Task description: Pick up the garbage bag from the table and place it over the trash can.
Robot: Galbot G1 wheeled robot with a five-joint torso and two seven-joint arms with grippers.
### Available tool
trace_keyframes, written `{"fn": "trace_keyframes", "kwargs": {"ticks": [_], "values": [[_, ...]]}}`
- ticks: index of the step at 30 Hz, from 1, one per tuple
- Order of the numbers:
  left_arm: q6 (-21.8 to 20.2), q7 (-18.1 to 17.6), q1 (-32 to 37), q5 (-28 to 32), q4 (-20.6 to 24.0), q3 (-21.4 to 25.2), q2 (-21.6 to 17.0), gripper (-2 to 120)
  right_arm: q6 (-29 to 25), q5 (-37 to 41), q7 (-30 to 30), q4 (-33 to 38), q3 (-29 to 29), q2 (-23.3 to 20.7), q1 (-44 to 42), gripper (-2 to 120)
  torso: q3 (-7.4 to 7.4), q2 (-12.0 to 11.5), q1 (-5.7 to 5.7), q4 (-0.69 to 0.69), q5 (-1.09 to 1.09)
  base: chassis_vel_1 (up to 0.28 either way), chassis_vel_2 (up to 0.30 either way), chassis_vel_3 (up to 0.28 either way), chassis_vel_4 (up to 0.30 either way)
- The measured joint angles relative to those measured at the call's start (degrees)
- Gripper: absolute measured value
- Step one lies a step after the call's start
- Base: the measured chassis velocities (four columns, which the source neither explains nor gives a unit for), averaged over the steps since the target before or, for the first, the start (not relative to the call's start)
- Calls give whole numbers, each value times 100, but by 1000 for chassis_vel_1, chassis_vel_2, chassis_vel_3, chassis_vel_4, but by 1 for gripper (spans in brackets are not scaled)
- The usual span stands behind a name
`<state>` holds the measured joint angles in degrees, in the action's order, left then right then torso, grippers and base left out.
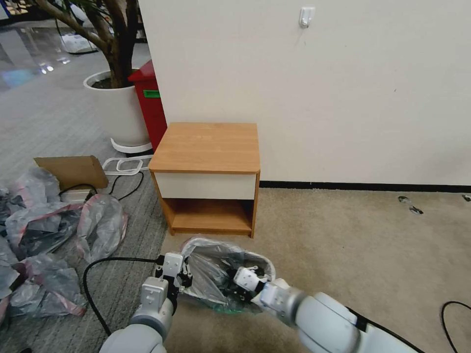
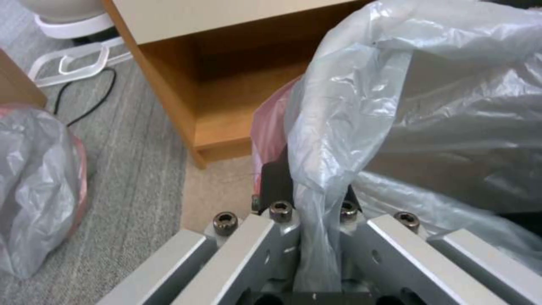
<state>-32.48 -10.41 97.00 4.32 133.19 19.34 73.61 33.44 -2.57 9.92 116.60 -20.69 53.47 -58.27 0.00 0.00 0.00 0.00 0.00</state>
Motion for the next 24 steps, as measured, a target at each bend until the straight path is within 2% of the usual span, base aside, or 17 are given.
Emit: {"fn": "trace_keyframes", "kwargs": {"ticks": [6,17,20,24], "values": [[20,4,44,-86,42,-75,-3,0,181,-86,97,-615,-450,260,522,0,0,0,0,0,0,0,0,0,0],[22,-9,70,-108,60,-181,49,0,212,-150,72,-1286,-767,717,882,0,0,0,0,0,2,0,0,0,0],[22,-11,65,-101,57,-150,47,0,204,-143,56,-1297,-767,703,883,0,0,0,0,1,1,0,0,0,0],[19,-32,-17,21,-12,-3,40,0,137,-66,35,-925,-562,429,682,0,0,0,0,0,1,0,0,0,0]]}}
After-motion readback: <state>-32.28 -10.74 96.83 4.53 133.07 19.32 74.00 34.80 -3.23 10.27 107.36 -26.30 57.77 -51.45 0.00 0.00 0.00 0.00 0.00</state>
